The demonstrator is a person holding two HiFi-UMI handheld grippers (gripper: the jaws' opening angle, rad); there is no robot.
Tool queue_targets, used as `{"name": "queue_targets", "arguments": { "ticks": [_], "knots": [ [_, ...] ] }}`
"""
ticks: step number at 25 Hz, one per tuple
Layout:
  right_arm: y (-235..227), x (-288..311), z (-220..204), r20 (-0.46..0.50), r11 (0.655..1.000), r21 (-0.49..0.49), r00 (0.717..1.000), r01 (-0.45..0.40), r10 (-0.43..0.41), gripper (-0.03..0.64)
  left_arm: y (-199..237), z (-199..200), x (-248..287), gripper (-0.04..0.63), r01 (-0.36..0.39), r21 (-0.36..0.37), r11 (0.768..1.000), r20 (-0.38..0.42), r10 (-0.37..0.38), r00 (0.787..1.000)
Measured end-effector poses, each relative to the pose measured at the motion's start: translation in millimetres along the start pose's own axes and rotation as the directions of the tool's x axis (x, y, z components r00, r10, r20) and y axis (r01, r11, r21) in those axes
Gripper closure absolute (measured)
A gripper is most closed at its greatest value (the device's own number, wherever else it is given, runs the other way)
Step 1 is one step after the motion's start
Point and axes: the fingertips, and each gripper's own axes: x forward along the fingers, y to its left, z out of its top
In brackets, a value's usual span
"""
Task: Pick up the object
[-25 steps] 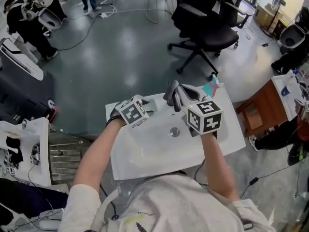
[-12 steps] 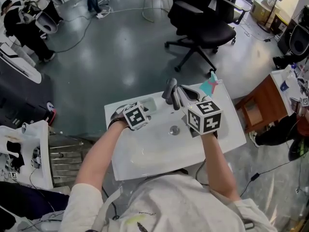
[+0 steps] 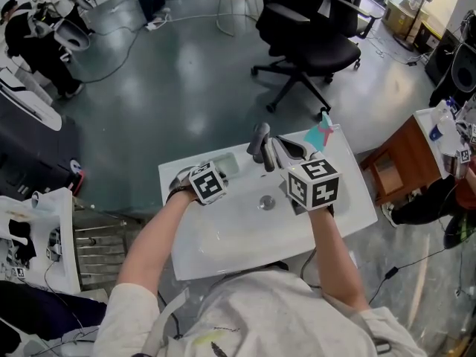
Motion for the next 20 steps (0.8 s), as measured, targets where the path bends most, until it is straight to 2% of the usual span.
{"name": "queue_targets", "arguments": {
  "ticks": [4,11,20],
  "knots": [
    [1.4,0.0,-2.5,-0.005,1.0,0.0,1.0,-0.005,0.005,0.614,0.6,-2.4,1.3,0.575,-0.021,0.012,1.0,-0.007,0.021,1.0],
    [3.0,1.4,-0.9,-0.005,1.0,-0.001,1.0,-0.018,0.018,0.614,-0.5,-6.3,-2.8,0.581,-0.031,-0.005,1.0,-0.003,0.03,1.0],
    [18.6,9.9,10.7,0.012,0.997,-0.019,0.998,-0.068,0.068,0.614,12.3,-2.1,-33.3,0.583,-0.112,-0.056,0.992,0.057,0.115,0.992]
  ]
}}
